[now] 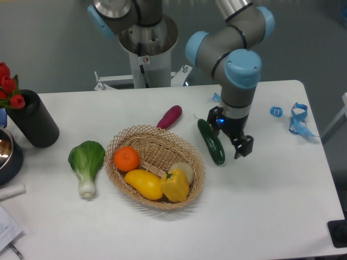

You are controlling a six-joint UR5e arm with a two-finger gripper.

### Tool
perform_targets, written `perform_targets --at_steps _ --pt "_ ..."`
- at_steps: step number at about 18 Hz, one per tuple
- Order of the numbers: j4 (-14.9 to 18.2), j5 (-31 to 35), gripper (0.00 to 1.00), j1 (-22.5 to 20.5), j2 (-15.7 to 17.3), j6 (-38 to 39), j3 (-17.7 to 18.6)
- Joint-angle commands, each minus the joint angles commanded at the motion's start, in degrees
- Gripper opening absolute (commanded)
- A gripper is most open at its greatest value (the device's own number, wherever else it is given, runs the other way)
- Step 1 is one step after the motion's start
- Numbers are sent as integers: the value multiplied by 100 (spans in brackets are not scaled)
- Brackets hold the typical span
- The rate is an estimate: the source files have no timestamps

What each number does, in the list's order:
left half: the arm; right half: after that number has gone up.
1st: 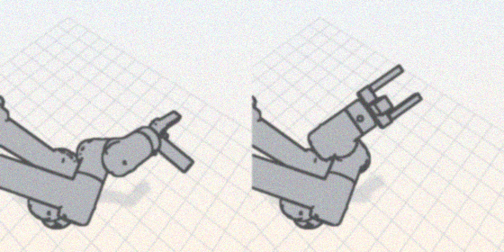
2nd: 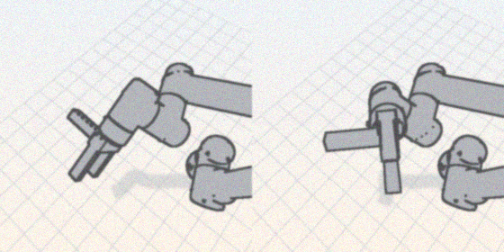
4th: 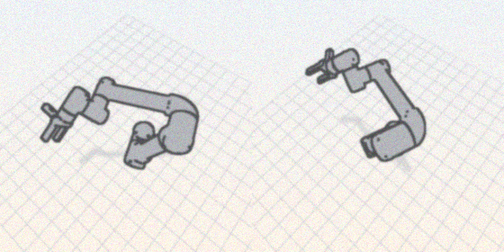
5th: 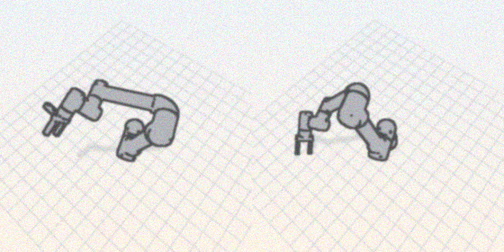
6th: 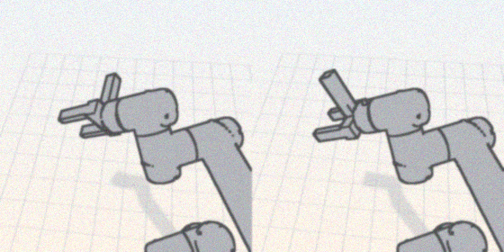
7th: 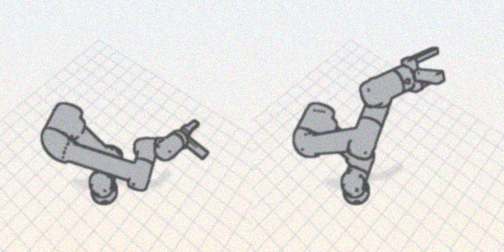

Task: Pick up the yellow pepper from the basket
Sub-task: 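Move the open gripper over the basket toward the yellow bell pepper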

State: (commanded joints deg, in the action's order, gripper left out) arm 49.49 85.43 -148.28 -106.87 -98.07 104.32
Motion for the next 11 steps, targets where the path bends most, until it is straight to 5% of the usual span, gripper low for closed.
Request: perform_targets --at_steps 7,11 --pt "-220 -17 100 667 -202 -72 -61" --pt "-765 -18 99 879 -413 -37 -9"
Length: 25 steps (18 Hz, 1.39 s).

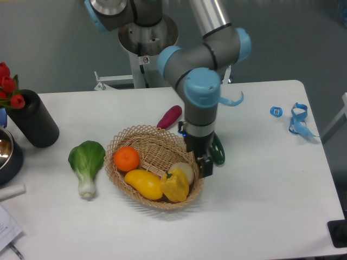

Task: Pick up the yellow pepper from the basket
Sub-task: 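Move the open gripper over the basket toward the yellow bell pepper, then lower the gripper onto the yellow bell pepper and close on it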

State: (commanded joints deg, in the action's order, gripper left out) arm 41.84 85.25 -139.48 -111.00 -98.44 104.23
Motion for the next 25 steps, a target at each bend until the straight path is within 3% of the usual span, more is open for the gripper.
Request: perform_targets --at_steps 17,18,20,22,23,25 --pt "-211 -53 95 263 -272 237 -175" --pt "-211 -53 92 273 -273 263 -175" --pt "-211 -53 76 281 -273 290 -175" --pt "-211 -44 53 281 -273 290 -175" --pt "-211 -44 35 281 -273 307 -175" --pt "-202 -35 34 281 -264 316 -175"
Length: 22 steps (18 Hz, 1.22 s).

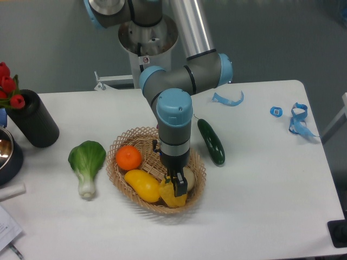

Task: Pick up the yellow pepper from the basket
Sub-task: 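Lower the gripper onto the yellow bell pepper and close on it, then lift the yellow bell pepper out of the basket beside the cucumber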

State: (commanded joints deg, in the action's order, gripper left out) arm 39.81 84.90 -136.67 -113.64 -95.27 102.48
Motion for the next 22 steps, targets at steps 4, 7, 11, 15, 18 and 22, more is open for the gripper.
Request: perform_targets --at_steps 4,7,11,15,18,22 --pt "0 -17 34 -9 61 202 -17" --pt "0 -175 34 -26 123 508 -123" --pt "35 -404 34 -53 290 1097 -220" --pt "79 -404 34 -88 465 1757 -220" --pt "88 -404 33 -176 492 2108 -220" --pt "88 -387 33 -465 606 2373 -202"
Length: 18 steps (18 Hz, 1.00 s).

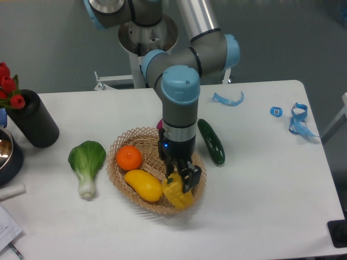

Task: Pick up the yellow pepper from the basket
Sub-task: 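Lift the yellow bell pepper out of the basket beside the cucumber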

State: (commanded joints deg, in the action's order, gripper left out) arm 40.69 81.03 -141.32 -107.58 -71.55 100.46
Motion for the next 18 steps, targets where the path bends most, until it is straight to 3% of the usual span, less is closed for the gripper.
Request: perform_targets --at_steps 7,13,18 --pt "500 -70 32 -922 220 -52 53" --pt "703 -70 32 -1599 220 -70 44" --pt "782 -35 33 -1908 185 -174 -35"
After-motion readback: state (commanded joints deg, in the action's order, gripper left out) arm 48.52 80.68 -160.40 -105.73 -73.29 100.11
